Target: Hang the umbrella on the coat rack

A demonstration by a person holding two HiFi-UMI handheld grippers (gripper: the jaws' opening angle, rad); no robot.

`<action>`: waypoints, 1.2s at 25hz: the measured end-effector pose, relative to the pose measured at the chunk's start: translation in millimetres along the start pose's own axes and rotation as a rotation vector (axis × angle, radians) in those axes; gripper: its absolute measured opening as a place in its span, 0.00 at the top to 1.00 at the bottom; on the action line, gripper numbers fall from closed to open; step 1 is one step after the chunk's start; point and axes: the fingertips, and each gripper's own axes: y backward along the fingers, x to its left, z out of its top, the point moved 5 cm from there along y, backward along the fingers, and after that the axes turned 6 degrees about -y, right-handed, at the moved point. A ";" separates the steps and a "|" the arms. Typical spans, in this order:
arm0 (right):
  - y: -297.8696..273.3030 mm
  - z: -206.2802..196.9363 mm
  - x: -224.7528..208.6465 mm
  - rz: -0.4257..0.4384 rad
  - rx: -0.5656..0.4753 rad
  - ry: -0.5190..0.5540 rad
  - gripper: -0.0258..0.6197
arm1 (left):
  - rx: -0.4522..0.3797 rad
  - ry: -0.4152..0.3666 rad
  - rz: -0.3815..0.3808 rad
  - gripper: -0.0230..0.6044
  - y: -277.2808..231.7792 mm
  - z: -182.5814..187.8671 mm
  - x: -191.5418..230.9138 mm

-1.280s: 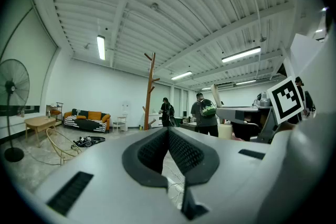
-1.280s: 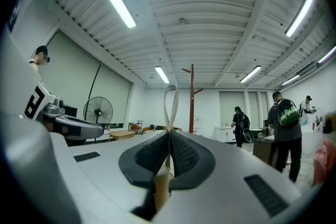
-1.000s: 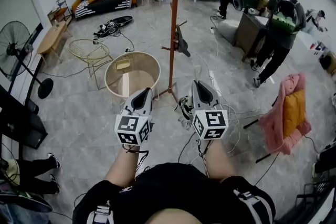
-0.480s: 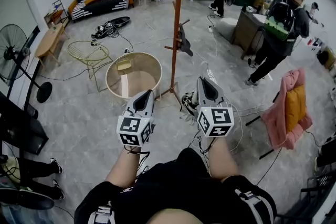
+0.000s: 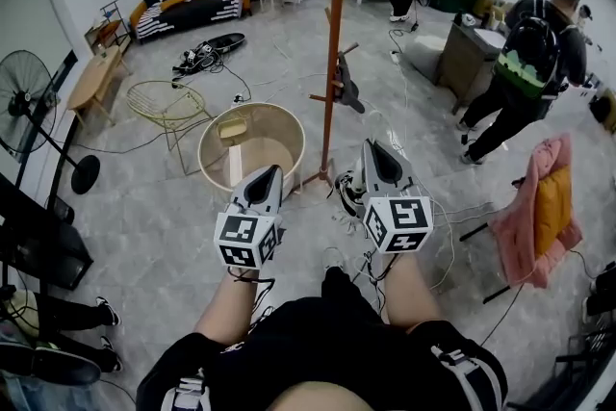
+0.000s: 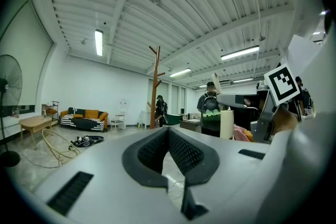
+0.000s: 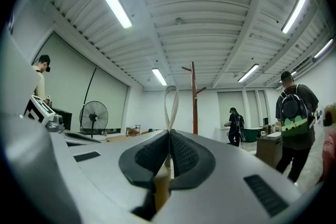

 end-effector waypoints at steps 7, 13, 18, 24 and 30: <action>-94.3 8.8 -47.6 0.027 -0.026 0.002 0.93 | -0.005 -0.018 0.014 0.94 -100.5 15.6 37.2; -178.4 33.8 -104.0 0.066 -0.047 0.011 0.93 | -0.005 -0.034 0.025 0.94 -198.3 43.0 56.2; -247.0 55.9 -155.3 0.095 -0.076 0.039 0.93 | -0.006 -0.033 0.038 0.94 -281.2 51.6 66.4; -317.0 74.5 -190.9 0.157 -0.101 0.097 0.93 | -0.010 -0.025 0.056 0.94 -350.4 49.0 78.8; -382.9 89.3 -197.2 0.174 -0.115 0.118 0.93 | 0.004 -0.010 0.085 0.94 -381.5 38.6 121.5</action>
